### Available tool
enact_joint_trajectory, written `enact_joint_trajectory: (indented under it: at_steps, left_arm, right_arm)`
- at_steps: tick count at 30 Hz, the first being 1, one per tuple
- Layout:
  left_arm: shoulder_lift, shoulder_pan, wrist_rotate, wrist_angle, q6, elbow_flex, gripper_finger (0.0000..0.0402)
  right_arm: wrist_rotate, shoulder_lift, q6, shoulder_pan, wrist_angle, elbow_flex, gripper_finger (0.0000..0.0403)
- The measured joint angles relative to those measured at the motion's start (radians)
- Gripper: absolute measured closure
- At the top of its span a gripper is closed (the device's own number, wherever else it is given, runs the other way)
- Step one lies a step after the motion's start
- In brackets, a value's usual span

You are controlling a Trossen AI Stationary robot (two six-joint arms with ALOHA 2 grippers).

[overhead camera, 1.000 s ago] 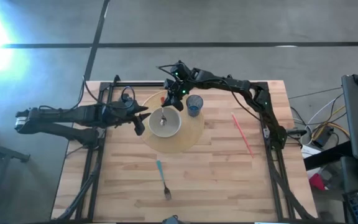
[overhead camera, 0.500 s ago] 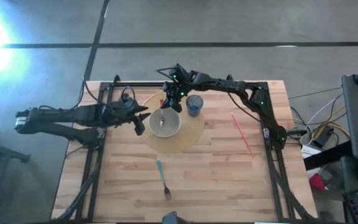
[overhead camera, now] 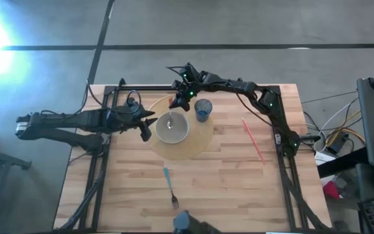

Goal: Pick & Place Utensil
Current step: Put the orange spoon into the gray bowl

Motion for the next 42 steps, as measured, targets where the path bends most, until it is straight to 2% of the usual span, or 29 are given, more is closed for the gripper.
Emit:
enact_joint_trajectory:
  at_steps: [14,29,42]
  left_arm:
    - [0.0,0.0,-0.003,0.0,0.0,0.0,0.0275]
    - [0.0,0.0,-0.004,-0.001,-0.002,0.0,0.0275]
    - [0.0,0.0,-0.004,-0.001,-0.001,0.0,0.0275]
  right_arm:
    - [-0.002,0.0,0.001,-0.013,0.001,-0.007,0.0394]
    - [-0.001,0.037,0.139,-0.006,0.022,-0.023,0.0394]
    - [-0.001,0.053,0.161,-0.01,0.024,-0.023,0.0394]
